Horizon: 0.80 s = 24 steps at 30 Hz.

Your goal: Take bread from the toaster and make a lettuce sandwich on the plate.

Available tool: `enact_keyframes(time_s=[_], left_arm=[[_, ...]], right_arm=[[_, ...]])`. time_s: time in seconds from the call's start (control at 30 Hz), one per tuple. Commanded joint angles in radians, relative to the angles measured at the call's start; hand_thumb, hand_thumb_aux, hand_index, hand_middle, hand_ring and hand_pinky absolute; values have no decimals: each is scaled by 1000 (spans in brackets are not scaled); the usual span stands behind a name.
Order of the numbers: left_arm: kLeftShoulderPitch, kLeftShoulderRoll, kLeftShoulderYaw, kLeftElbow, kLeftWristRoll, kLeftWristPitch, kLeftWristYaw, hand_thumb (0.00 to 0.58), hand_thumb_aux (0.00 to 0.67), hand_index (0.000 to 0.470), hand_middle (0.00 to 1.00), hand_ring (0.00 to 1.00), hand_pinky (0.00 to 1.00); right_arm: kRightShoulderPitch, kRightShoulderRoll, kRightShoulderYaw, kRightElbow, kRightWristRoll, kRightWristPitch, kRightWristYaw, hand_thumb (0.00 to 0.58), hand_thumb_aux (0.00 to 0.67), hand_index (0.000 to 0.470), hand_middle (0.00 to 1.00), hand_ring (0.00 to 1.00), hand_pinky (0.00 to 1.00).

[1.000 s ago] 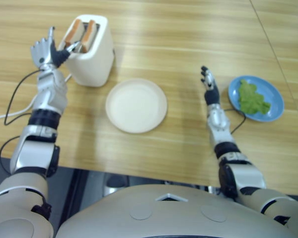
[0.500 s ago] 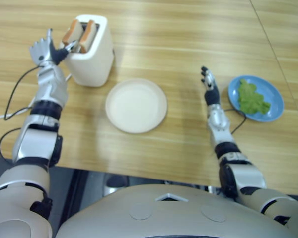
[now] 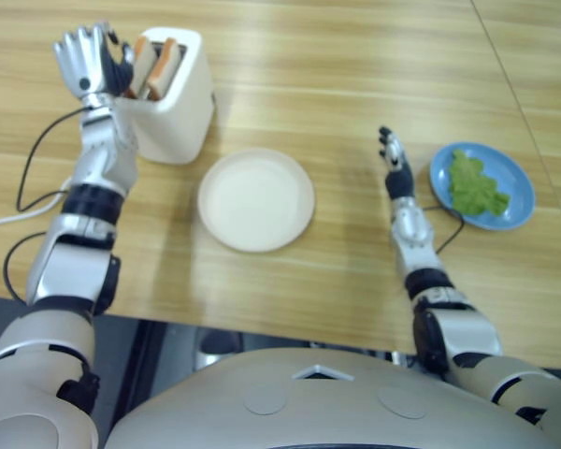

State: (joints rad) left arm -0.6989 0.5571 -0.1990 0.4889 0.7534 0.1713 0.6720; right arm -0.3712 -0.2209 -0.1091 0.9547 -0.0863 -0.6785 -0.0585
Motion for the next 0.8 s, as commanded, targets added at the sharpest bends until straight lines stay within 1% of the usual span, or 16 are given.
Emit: enact_keyframes(time_s=[0.03, 0.13, 0.23, 0.3, 0.4, 0.43, 0.47, 0.5, 0.53, 0.8], left_arm=[[63, 19, 45, -178, 33, 0, 34, 580, 670, 460, 1000, 1000, 1000], [97, 18, 70, -270, 51, 4, 37, 580, 670, 460, 1000, 1000, 1000], [118, 16, 86, -317, 60, 3, 29, 580, 670, 460, 1000, 1000, 1000], [115, 13, 90, -294, 58, -1, 22, 580, 670, 460, 1000, 1000, 1000], [91, 10, 78, -206, 44, 9, -32, 580, 670, 460, 1000, 1000, 1000], [88, 8, 76, -185, 39, 7, -44, 554, 528, 363, 1000, 1000, 1000], [83, 4, 73, -160, 35, 13, -64, 554, 528, 363, 1000, 1000, 1000], [79, -2, 72, -133, 19, 9, -91, 0, 0, 0, 345, 345, 345], [77, -7, 67, -111, 16, 13, -108, 0, 0, 0, 0, 0, 0], [56, -23, 59, 85, -18, 40, -196, 0, 0, 0, 0, 0, 0]], right_arm=[[5, -3, 4, 18, -1, 11, -2, 0, 0, 0, 0, 0, 0], [1, -2, 6, 25, -5, 11, -5, 0, 0, 0, 0, 0, 0], [-2, -1, 9, 32, -7, 12, -7, 0, 0, 0, 0, 0, 0], [-3, -2, 9, 35, -8, 13, -8, 0, 0, 0, 0, 0, 0], [-6, -3, 11, 39, -9, 15, -8, 0, 0, 0, 0, 0, 0], [-7, -3, 12, 41, -10, 15, -9, 0, 0, 0, 0, 0, 0], [-8, -3, 13, 43, -11, 16, -10, 0, 0, 0, 0, 0, 0], [-8, -3, 13, 44, -12, 15, -11, 0, 0, 0, 0, 0, 0], [-8, -4, 14, 45, -12, 15, -12, 0, 0, 0, 0, 0, 0], [-10, -8, 22, 50, -10, 17, -17, 0, 0, 0, 0, 0, 0]])
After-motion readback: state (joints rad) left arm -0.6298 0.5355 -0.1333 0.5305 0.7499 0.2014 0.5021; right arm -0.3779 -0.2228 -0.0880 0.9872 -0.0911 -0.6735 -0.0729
